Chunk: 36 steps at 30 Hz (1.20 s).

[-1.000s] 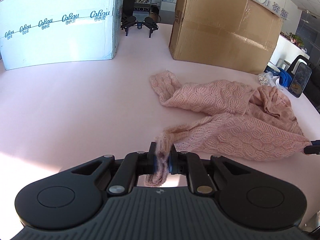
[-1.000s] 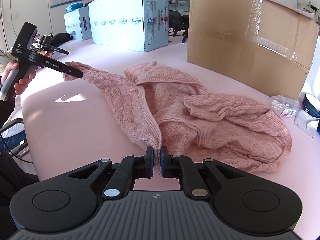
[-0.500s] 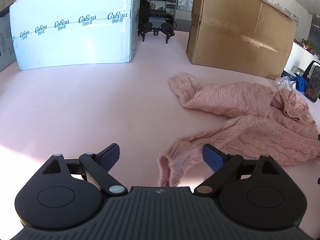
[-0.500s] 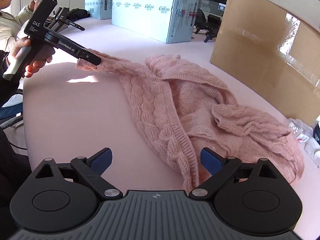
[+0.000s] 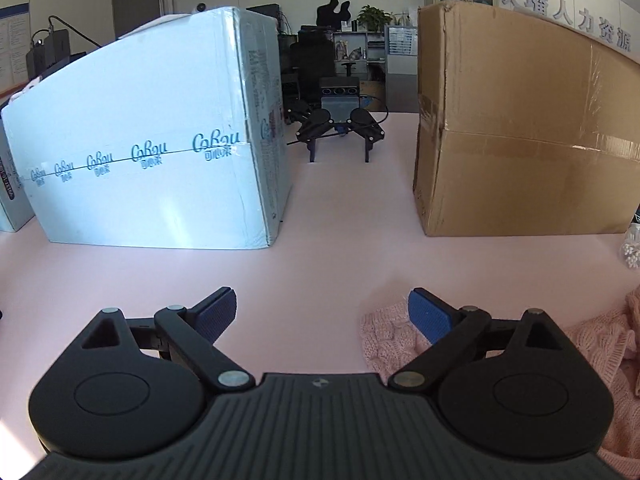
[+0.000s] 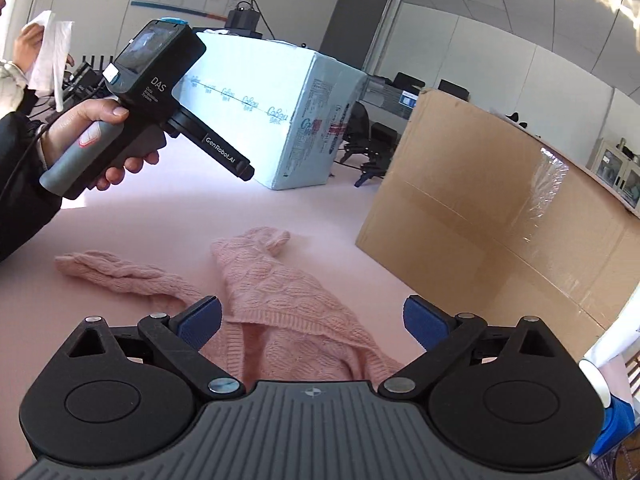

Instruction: Fold clothes

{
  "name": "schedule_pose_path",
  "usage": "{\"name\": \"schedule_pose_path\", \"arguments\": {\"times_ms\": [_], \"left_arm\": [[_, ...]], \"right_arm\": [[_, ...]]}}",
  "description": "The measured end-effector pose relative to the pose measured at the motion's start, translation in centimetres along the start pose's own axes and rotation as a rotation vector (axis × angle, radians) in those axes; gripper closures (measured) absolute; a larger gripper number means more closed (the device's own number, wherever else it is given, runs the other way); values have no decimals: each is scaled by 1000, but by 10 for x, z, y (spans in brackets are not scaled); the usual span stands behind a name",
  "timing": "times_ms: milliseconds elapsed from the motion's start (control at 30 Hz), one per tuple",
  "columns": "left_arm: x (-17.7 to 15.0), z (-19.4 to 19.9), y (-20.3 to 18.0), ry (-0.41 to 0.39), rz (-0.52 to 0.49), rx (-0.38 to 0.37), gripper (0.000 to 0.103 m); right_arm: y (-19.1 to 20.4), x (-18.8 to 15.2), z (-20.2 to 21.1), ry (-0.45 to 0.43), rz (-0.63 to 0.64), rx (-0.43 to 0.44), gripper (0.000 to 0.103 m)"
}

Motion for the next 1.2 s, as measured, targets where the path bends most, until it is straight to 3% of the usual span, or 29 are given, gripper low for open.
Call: {"name": "schedule_pose_path", "arguments": {"times_ms": [67,200,400,500,533,600,733,800,833,900,933,967,1000,1200], "left_arm": [[1,-16,-10,45,-50,-62,10],[-11,-44,-33,111,-153,-110,10],[-25,-61,-45,165,-163,-245,10],[-29,-65,-44,174,-145,-274,12],[-30,-66,-44,177,-135,-291,13],[-33,-64,-44,181,-126,-318,21],[-38,-60,-47,191,-97,-339,32],[-40,-62,-51,201,-89,-331,41],[-40,-61,-52,197,-89,-320,44],[-39,-60,-53,193,-87,-311,68],[-38,-59,-53,194,-77,-319,74],[-37,-58,-53,198,-59,-331,85],[-35,-58,-52,202,-39,-337,88],[-16,-52,-42,112,87,-227,93]], "right_arm": [[-17,-4,-6,2,-55,-2,5],[-50,-20,-27,86,-200,32,7],[-56,-35,-37,104,-173,68,10],[-57,-39,-51,109,-194,52,23],[-57,-41,-57,113,-202,47,32],[-58,-45,-68,132,-207,50,41],[-57,-50,-89,146,-200,86,44],[-55,-49,-96,144,-207,67,62],[-54,-49,-98,147,-214,55,77],[-54,-49,-99,152,-228,41,87],[-54,-49,-98,145,-230,38,92],[-54,-48,-96,130,-238,31,94],[-55,-47,-94,116,-248,23,94],[-67,-26,-87,10,-310,-75,96]]}}
Point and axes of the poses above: each gripper's, at about its wrist camera, not at the fingertips, and z roughly against the way its jaws point, y to its left, x to its top, the point moved 4 cm from there along -z, roughly the way its jaws point, and after that the axes turned 9 degrees about -z, right-handed, at the moved point
